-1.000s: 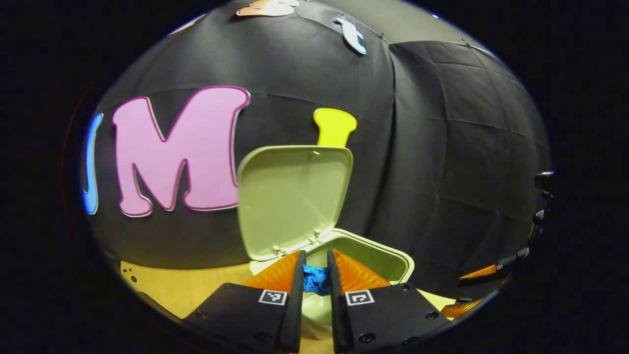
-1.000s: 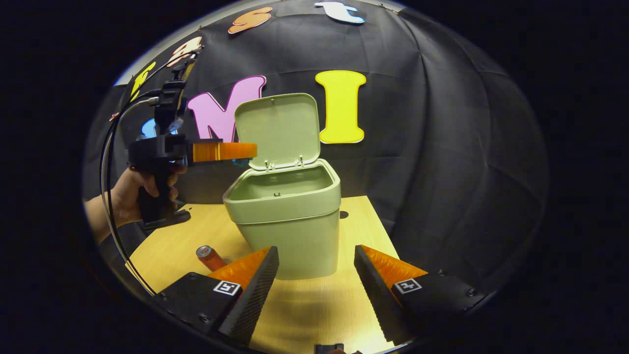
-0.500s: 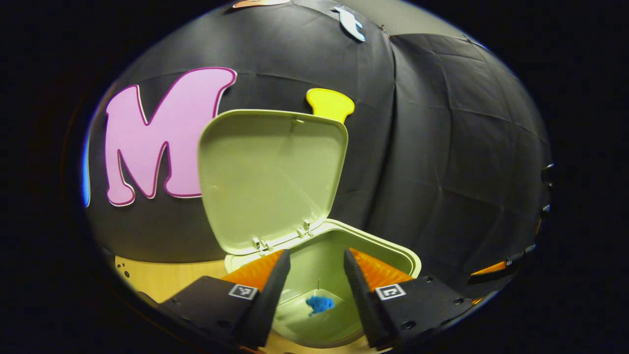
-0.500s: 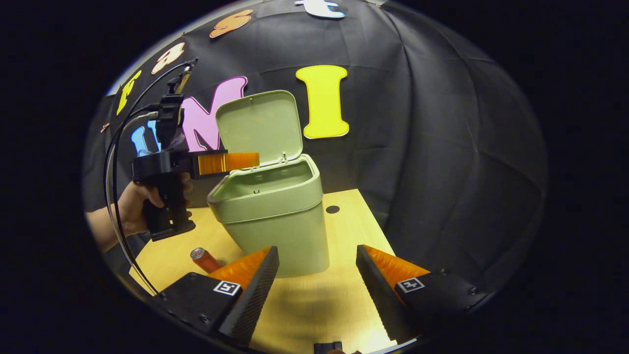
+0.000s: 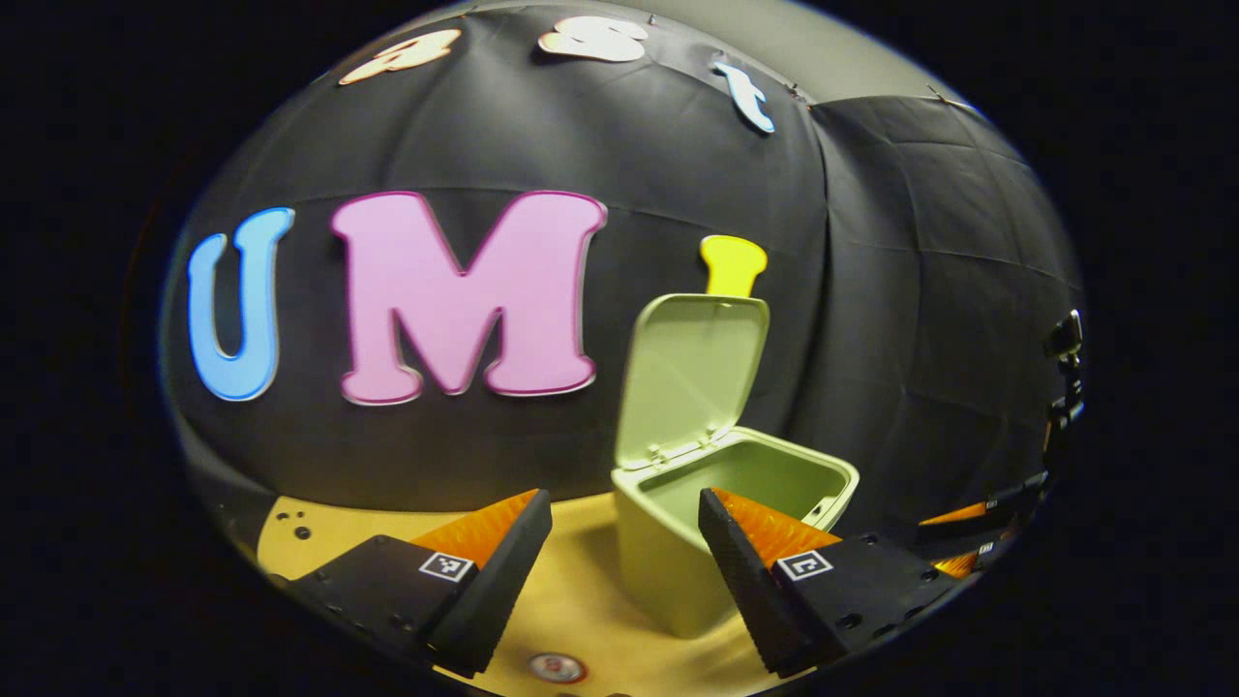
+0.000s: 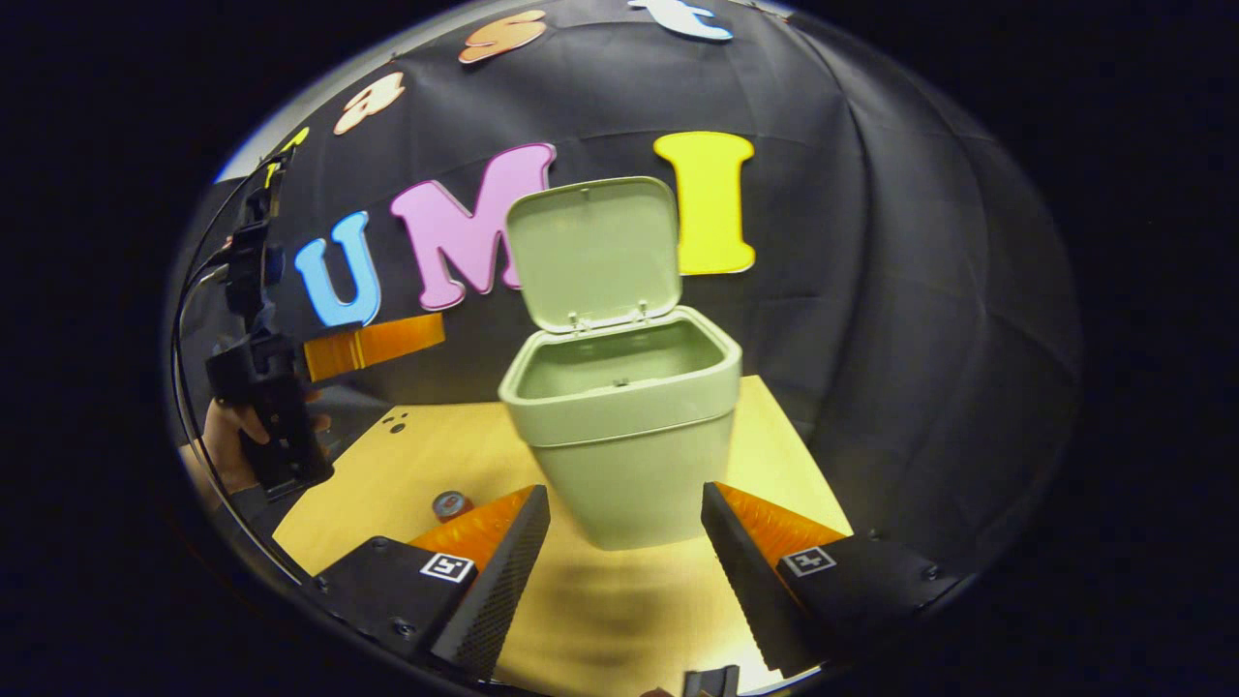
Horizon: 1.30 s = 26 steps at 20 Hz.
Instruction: Press the lid of the desktop garbage bin to open it, pick up the crumpled paper on the desktop and throw it into the bin, then pick up the pop can on the desktop and drop it into the bin, and finally close the garbage bin lid.
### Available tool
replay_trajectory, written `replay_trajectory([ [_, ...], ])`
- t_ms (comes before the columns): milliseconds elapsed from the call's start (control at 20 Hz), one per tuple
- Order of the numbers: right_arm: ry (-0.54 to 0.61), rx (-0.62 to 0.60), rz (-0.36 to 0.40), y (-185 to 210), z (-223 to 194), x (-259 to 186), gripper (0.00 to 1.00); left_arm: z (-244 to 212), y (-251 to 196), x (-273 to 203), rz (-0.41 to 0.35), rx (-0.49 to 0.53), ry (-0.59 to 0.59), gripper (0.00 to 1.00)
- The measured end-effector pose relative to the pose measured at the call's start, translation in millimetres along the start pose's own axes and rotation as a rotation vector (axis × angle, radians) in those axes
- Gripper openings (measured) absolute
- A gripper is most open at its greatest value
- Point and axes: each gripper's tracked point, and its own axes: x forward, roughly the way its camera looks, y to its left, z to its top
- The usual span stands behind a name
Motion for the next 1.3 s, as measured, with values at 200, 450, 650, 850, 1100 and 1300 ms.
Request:
replay_trajectory([
  [200, 0.028, -0.042, 0.065, 61.8, -11.8, 9.0, 0.99, -40.7, 69.8, -68.6, 0.112, -0.038, 0.042, 0.98],
  [450, 0.045, -0.124, 0.107, 127.2, -37.0, 37.8, 0.99, -94.2, 154.6, -154.6, 0.247, -0.068, 0.076, 0.98],
  [650, 0.055, -0.180, 0.125, 166.7, -61.6, 59.1, 0.99, -131.9, 211.1, -209.3, 0.318, -0.103, 0.124, 0.99],
  [850, 0.088, -0.262, 0.152, 195.5, -92.4, 83.4, 0.99, -162.8, 242.1, -243.9, 0.376, -0.154, 0.172, 0.96],
  [1100, 0.183, -0.296, 0.191, 209.9, -137.9, 121.0, 0.98, -190.8, 252.7, -259.7, 0.435, -0.215, 0.230, 0.96],
  [1300, 0.220, -0.280, 0.174, 203.1, -161.1, 159.1, 0.98, -209.7, 247.8, -260.1, 0.471, -0.261, 0.293, 0.96],
])
